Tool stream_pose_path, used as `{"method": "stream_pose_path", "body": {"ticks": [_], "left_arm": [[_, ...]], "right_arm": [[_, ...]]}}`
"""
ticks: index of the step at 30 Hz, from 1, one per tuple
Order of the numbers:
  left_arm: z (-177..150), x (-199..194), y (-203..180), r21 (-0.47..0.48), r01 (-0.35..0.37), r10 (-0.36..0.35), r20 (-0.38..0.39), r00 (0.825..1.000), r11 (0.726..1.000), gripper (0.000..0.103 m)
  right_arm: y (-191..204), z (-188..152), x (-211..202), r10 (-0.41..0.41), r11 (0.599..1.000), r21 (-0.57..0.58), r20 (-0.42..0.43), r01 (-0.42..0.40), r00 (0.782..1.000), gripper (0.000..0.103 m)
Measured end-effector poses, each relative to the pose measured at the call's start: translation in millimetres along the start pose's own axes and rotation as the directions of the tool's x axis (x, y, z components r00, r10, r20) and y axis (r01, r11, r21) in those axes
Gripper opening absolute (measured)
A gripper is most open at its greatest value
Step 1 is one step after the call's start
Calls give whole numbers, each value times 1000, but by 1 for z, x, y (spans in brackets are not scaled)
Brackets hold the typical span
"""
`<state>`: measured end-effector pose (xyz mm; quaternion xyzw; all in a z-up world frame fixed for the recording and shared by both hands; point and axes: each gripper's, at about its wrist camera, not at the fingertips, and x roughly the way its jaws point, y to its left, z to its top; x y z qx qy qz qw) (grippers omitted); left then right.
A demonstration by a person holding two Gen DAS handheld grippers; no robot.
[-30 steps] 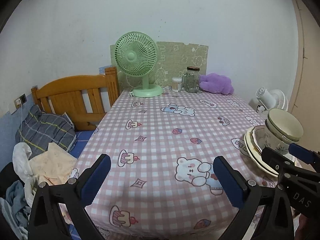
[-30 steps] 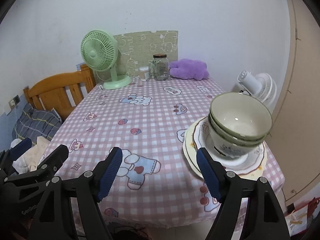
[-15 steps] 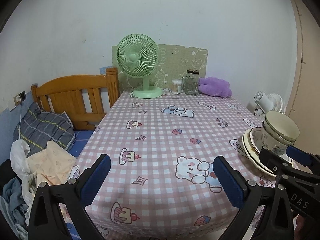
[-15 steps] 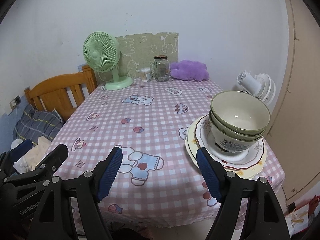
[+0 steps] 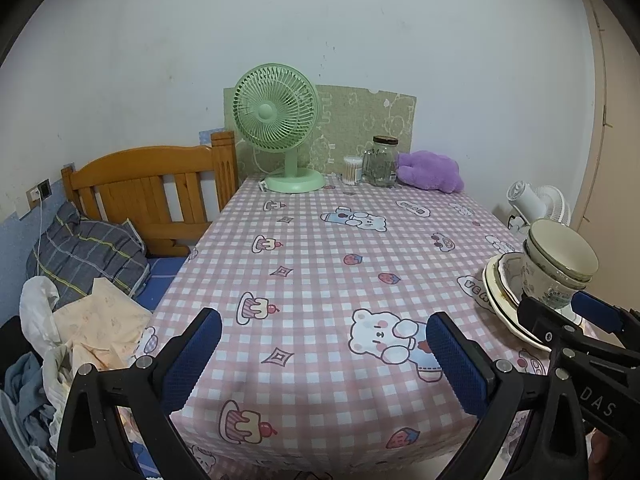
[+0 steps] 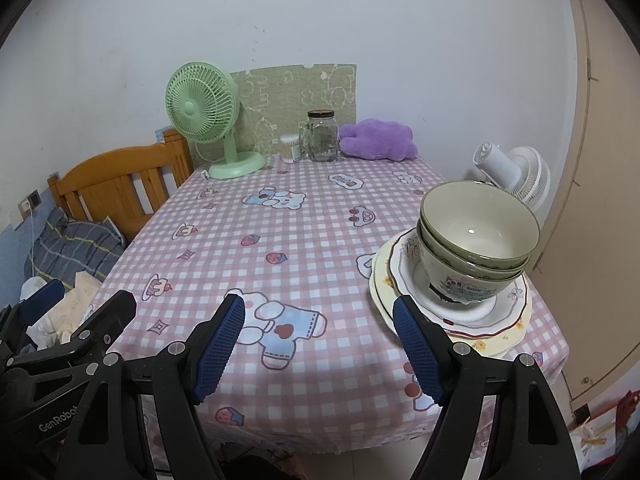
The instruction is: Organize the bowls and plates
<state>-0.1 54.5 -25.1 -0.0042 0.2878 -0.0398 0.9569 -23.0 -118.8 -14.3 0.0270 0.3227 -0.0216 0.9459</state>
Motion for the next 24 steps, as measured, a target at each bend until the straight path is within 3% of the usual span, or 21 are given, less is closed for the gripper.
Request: {"method": "stream_pose_path", "body": {"ticks": [24], "left_arm": [[3,-5,-8,6,9,-9,5,1000,1000,103]], "right_arm": [[-10,-3,-5,-19,1000,9,0,19,1000,79]]}}
